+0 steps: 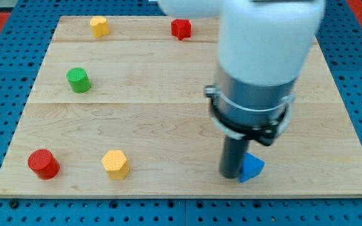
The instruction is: Push the hexagon slightly to the right
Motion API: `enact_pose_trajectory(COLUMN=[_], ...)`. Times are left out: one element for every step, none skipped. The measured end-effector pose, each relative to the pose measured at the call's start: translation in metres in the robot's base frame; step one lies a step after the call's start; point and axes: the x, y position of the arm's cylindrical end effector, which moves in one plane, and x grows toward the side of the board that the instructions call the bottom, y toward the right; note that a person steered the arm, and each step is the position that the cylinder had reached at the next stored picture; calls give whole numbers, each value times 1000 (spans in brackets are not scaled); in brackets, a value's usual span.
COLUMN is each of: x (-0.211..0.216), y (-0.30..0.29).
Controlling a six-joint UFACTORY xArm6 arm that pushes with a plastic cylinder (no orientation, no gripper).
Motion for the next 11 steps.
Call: enact_pose_trajectory(x=[0, -17, -83, -80, -43, -14, -8, -8, -8, -65, -96], y=[51, -39, -93, -232, -270, -230, -229, -148, -108, -147, -136])
